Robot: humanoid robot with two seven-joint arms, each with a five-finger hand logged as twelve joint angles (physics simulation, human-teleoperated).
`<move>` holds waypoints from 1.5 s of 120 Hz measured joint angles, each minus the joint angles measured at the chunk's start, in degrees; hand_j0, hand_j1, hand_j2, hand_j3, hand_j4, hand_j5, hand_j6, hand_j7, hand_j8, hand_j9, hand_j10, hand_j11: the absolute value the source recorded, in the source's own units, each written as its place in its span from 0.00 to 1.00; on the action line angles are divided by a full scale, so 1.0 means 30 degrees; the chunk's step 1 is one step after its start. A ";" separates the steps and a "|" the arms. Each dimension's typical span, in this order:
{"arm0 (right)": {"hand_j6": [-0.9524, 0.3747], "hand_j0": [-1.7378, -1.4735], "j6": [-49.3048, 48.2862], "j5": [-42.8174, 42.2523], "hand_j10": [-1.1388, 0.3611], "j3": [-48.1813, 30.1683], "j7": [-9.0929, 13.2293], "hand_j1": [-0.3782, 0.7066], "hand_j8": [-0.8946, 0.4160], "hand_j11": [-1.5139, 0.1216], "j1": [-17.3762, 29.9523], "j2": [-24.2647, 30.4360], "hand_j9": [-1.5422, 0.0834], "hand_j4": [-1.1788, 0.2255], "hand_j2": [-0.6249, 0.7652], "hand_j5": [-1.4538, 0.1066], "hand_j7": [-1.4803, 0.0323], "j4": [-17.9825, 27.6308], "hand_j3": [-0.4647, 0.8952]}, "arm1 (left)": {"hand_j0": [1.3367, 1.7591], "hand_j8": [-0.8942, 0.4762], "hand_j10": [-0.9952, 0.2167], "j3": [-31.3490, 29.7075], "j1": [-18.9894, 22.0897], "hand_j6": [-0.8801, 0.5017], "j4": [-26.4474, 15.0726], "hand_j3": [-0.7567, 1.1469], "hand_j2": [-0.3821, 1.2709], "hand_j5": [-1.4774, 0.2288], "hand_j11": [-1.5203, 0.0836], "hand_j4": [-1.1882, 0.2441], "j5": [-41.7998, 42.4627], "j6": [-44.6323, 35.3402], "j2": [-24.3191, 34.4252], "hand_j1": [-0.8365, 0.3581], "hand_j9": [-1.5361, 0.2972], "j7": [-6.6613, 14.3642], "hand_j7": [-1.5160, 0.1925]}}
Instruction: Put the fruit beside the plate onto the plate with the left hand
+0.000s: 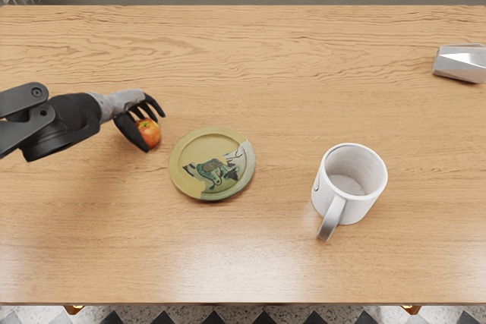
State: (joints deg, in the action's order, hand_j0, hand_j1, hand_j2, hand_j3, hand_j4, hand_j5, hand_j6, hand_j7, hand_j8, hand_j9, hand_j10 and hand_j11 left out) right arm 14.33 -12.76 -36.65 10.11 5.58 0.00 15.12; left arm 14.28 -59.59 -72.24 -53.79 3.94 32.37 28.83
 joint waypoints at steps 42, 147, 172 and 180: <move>0.72 0.30 0.0000 0.0000 0.76 0.0000 0.0000 0.03 0.68 0.93 0.0004 0.0000 0.95 0.84 0.45 0.93 0.98 0.0000 0.34 | 0.75 0.36 0.37 -0.0253 0.0027 0.31 -0.0026 0.40 0.32 0.45 0.49 0.43 -0.0035 0.0014 -0.0004 0.48 0.44 0.0023 0.46; 0.72 0.30 0.0000 0.0000 0.76 0.0000 0.0003 0.03 0.68 0.93 -0.0008 0.0000 0.95 0.84 0.45 0.93 0.98 0.0000 0.34 | 0.74 0.39 0.33 0.0394 -0.4211 0.33 -0.1600 0.40 0.36 0.33 0.39 0.38 0.6591 0.6051 0.0558 0.48 0.35 0.1163 0.37; 0.72 0.30 0.0000 0.0004 0.76 0.0000 0.0002 0.03 0.68 0.93 -0.0010 0.0000 0.95 0.84 0.45 0.93 0.98 0.0000 0.34 | 0.75 0.41 0.41 0.0416 -0.3964 0.36 -0.1751 0.40 0.34 0.43 0.50 0.47 0.7519 0.6627 -0.0331 0.59 0.45 0.1526 0.47; 0.72 0.30 0.0000 0.0003 0.76 0.0000 0.0001 0.03 0.68 0.93 -0.0011 0.0000 0.95 0.84 0.45 0.93 0.98 0.0000 0.34 | 0.75 0.47 0.51 0.0436 -0.3984 0.43 -0.1755 0.40 0.31 0.54 0.62 0.56 0.7827 0.6642 -0.0178 0.69 0.55 0.1532 0.58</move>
State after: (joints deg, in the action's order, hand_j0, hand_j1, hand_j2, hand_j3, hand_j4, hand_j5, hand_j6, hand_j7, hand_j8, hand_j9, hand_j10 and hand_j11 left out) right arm 14.33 -12.75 -36.65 10.11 5.55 0.00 15.12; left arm 15.59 -71.54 -77.51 -30.31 23.87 31.84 33.43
